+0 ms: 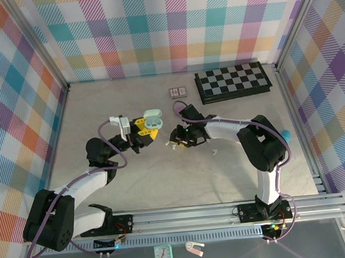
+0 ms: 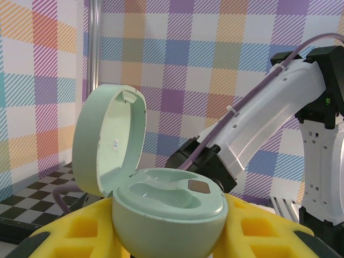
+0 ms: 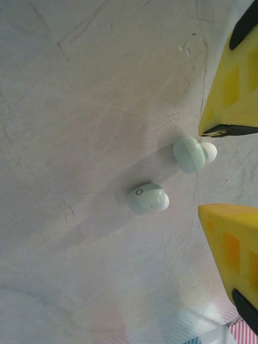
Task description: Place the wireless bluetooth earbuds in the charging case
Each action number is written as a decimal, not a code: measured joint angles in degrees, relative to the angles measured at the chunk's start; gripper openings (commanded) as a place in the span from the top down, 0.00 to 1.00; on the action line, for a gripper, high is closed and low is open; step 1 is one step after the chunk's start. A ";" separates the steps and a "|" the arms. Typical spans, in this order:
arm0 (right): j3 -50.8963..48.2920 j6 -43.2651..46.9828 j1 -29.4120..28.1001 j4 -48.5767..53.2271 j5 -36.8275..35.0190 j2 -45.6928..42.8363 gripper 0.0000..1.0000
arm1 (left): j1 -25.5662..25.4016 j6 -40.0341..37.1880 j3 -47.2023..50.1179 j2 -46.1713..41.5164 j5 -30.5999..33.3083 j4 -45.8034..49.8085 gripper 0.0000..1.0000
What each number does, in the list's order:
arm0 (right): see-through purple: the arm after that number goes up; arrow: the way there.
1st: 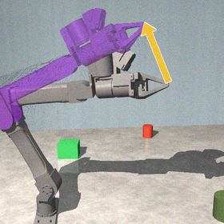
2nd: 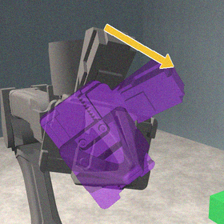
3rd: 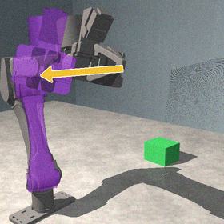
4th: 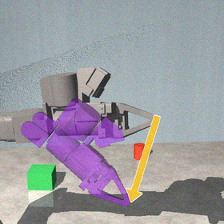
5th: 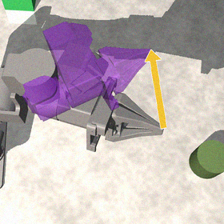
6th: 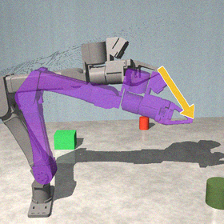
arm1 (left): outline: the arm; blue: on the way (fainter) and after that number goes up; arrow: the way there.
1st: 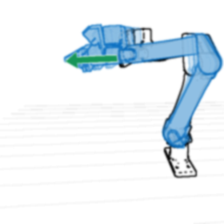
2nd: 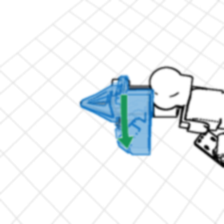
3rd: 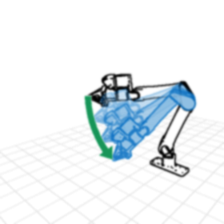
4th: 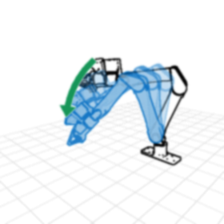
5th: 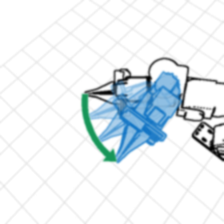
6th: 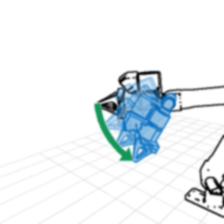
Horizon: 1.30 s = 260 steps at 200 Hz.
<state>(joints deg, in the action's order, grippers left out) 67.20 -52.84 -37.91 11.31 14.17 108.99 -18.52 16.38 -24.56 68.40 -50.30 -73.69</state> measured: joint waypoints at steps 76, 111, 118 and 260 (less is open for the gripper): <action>2.60 -0.55 -0.44 0.90 -0.22 3.32 0.66 | 0.09 -0.42 0.00 0.00 0.00 0.02 0.67; 3.65 -0.50 -0.72 1.36 -0.15 3.96 0.69 | 0.09 -0.63 0.00 0.00 -0.02 0.02 0.67; 3.91 -0.50 -0.81 1.46 -0.02 4.04 0.69 | 0.09 -0.63 0.00 0.00 -0.02 0.02 0.67; 11.91 7.56 -3.37 10.73 -0.31 8.35 0.71 | 0.44 -0.85 0.00 0.00 0.00 0.02 0.67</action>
<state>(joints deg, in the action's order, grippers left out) 79.11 -45.28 -41.28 22.04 13.87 117.34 -18.09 15.53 -24.56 68.40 -50.30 -73.67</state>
